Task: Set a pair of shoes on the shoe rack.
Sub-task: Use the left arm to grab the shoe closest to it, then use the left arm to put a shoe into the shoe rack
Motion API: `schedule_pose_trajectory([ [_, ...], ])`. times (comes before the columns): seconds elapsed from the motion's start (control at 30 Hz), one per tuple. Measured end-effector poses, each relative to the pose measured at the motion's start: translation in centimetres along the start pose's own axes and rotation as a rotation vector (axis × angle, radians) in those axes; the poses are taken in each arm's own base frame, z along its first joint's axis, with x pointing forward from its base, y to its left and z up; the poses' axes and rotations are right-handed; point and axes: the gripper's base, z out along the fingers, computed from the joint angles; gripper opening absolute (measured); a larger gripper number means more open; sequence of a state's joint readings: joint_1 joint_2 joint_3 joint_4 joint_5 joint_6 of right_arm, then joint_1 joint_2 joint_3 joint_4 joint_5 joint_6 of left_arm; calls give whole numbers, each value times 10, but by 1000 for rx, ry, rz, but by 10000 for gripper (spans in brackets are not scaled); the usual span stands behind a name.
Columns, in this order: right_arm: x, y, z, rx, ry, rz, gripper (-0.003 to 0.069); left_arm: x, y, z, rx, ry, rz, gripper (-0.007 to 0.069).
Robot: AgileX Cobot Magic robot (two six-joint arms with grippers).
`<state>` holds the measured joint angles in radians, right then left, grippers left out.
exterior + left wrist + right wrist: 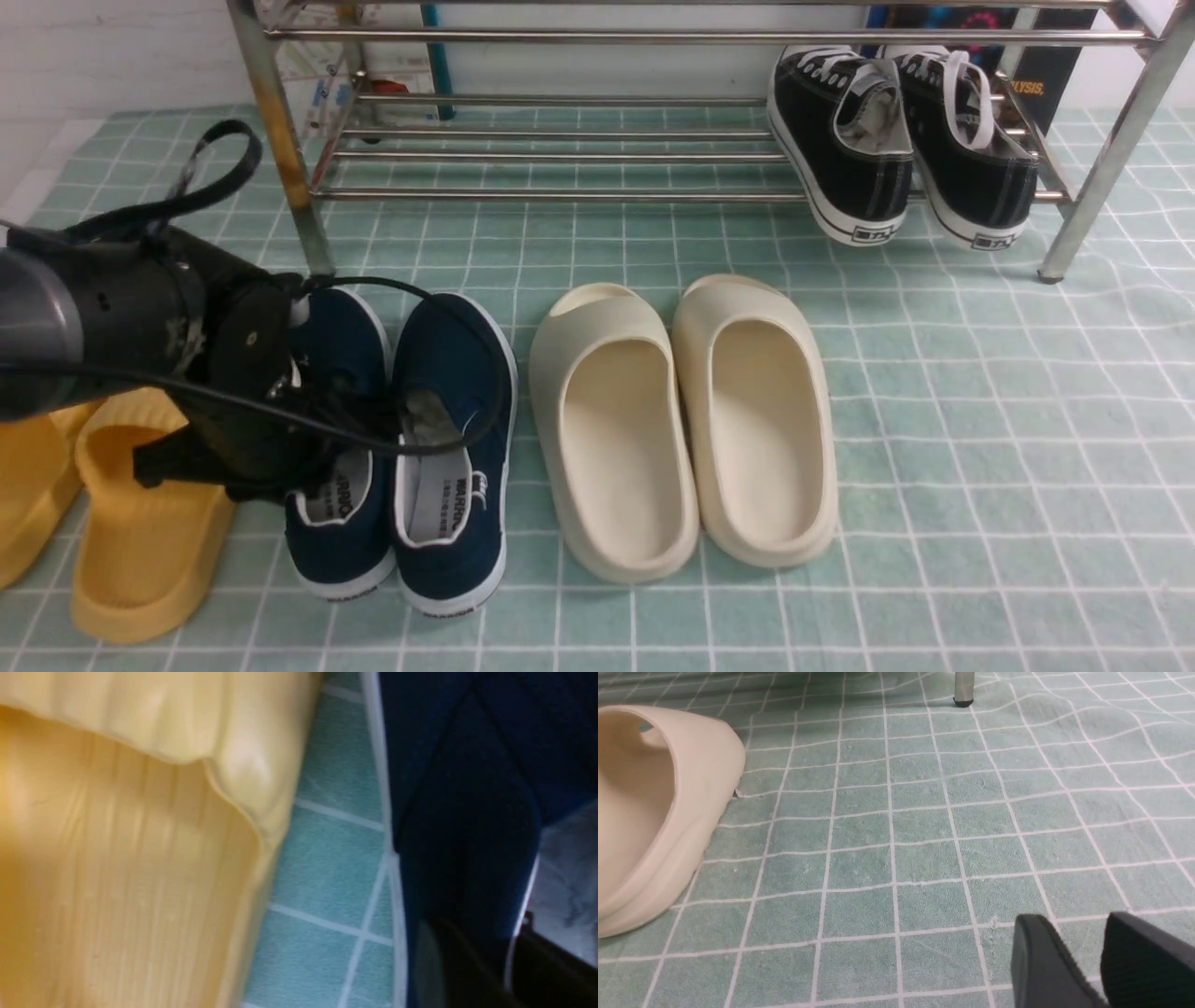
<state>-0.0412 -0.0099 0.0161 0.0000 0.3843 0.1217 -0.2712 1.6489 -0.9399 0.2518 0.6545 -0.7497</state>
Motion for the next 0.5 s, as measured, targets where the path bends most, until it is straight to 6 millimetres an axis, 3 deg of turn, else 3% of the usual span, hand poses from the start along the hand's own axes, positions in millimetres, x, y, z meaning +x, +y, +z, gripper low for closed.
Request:
schedule_pose_trajectory([
  [0.03, 0, 0, 0, 0, 0, 0, 237, 0, 1, -2, -7, -4, 2, 13],
  [0.13, 0, 0, 0, 0, 0, 0, 237, -2, 2, -17, -5, -28, 4, 22],
  [0.4, 0, 0, 0, 0, 0, 0, 238, -23, 6, -99, 32, -115, 88, 22],
  [0.5, 0, 0, 0, 0, 0, 0, 238, -32, 0, -117, 65, -126, 129, 22],
])
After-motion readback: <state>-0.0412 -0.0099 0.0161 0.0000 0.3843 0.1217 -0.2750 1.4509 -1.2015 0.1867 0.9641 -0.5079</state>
